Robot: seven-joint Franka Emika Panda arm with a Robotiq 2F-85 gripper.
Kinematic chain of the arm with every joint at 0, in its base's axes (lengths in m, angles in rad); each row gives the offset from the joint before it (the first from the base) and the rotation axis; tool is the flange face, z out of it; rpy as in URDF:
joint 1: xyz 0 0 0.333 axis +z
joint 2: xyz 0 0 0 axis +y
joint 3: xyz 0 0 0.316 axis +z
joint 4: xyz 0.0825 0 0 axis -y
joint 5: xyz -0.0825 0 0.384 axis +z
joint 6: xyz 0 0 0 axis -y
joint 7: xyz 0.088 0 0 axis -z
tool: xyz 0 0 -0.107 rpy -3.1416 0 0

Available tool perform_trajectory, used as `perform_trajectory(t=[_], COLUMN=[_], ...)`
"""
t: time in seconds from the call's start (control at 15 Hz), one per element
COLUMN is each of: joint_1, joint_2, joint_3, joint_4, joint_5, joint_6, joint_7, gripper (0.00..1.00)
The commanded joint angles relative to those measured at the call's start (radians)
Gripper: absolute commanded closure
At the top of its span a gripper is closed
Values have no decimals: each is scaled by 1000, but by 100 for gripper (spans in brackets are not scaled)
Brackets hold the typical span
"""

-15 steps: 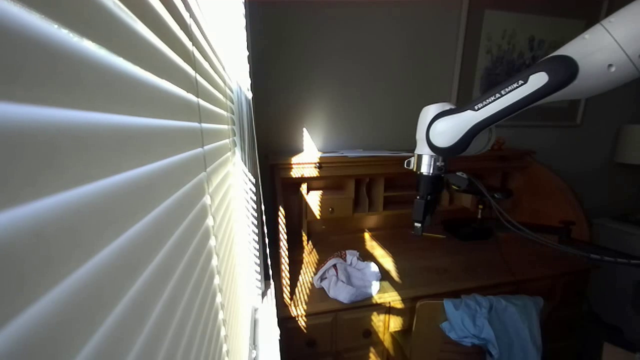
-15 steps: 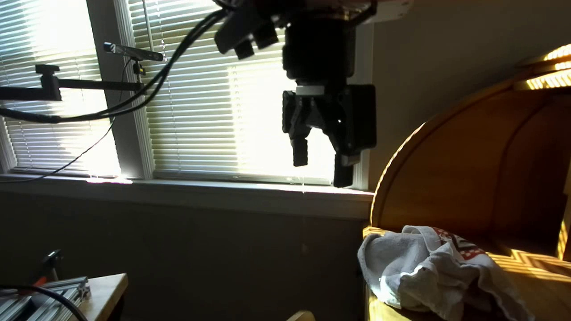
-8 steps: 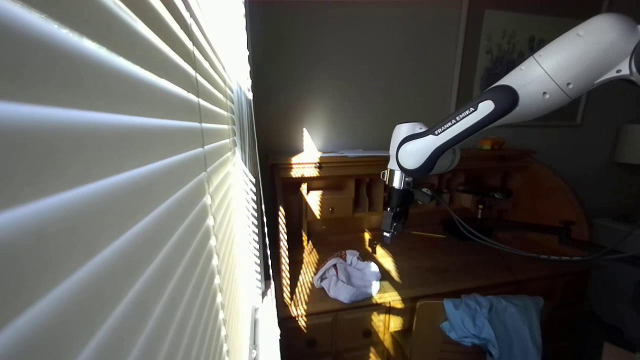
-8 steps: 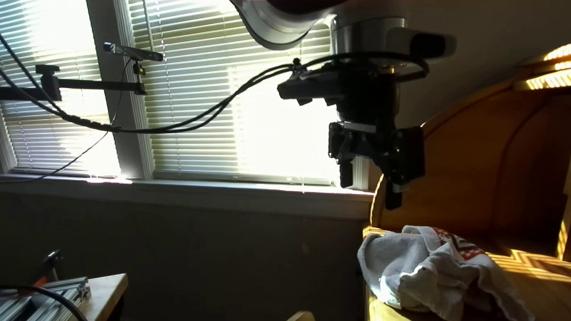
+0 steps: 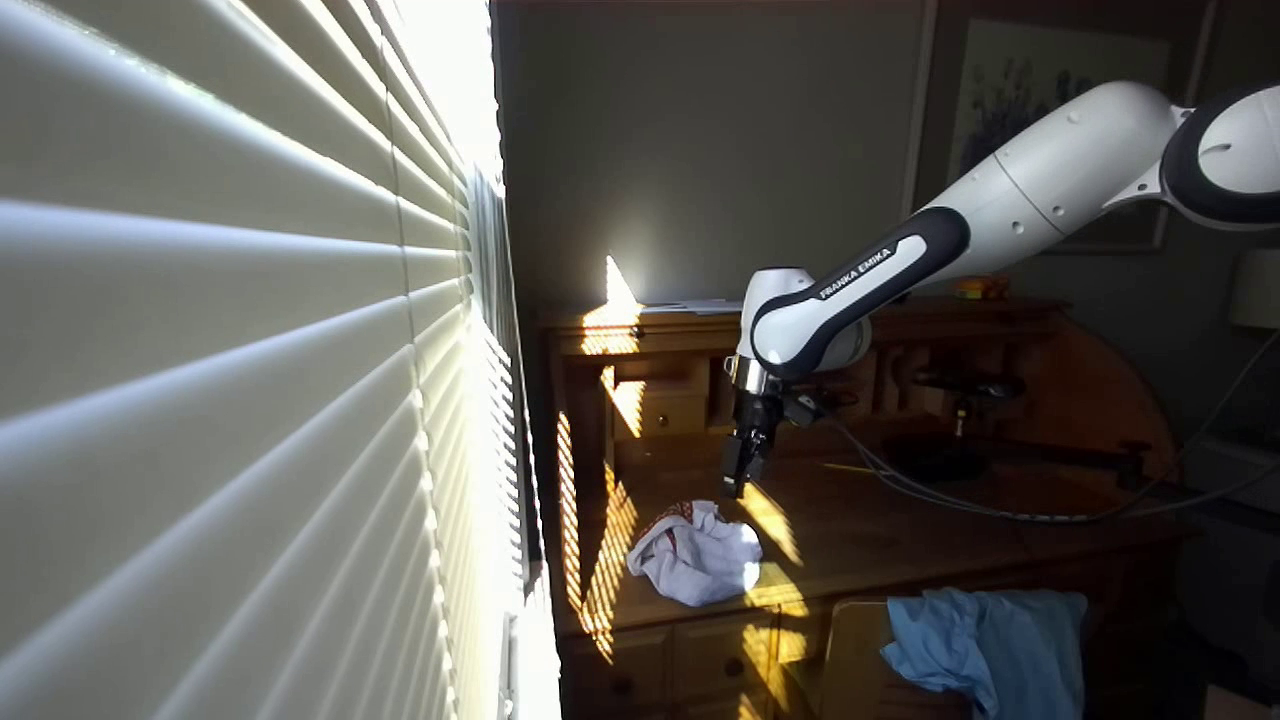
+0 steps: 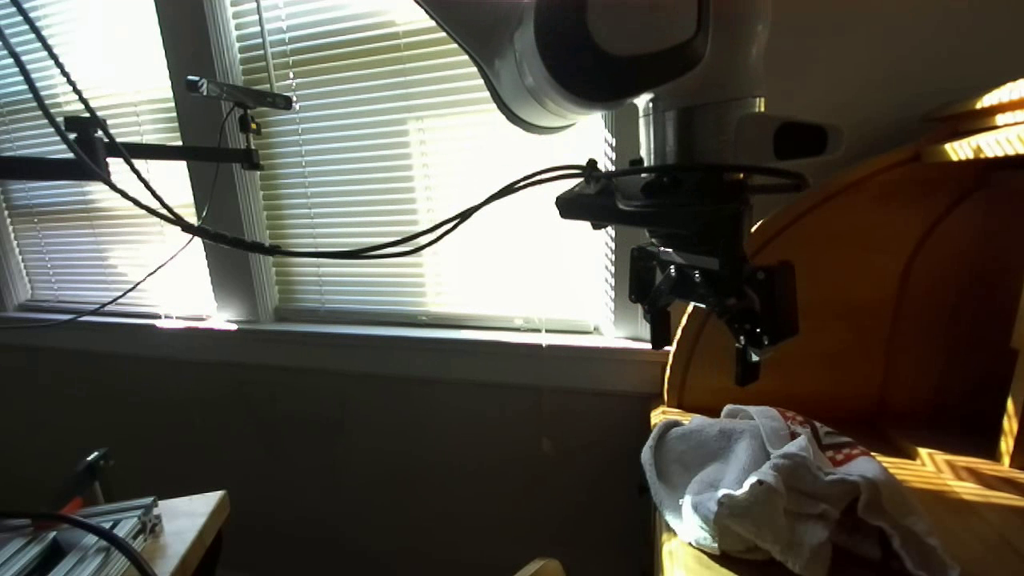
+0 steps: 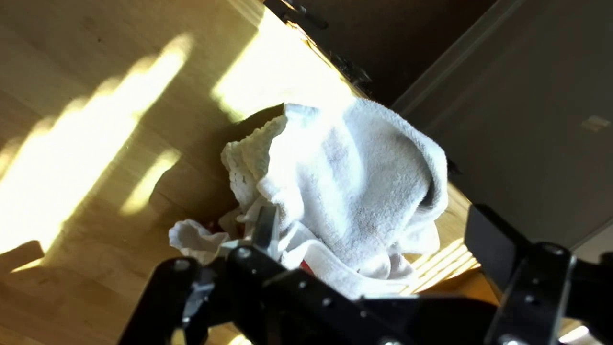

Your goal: Use the white towel to wipe the desktop.

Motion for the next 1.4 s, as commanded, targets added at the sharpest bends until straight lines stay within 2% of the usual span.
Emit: perform_trajectory(t=[0.0,0.07,0.47,0.53,1.0,1.33], joint_1=[-9,-12,-12,-12,-34,-28], joint_2=[77,34,44,52,208,340], joint_3=[17,18,19,14,13,8], joint_4=[88,33,39,31,137,269], joint_5=[-14,-7,-7,-27,-19,-45], joint_6=[-13,-2,-2,29,70,80], joint_7=[-4,4,4,-12,-7,-4], gripper=[0,0,0,0,0,0])
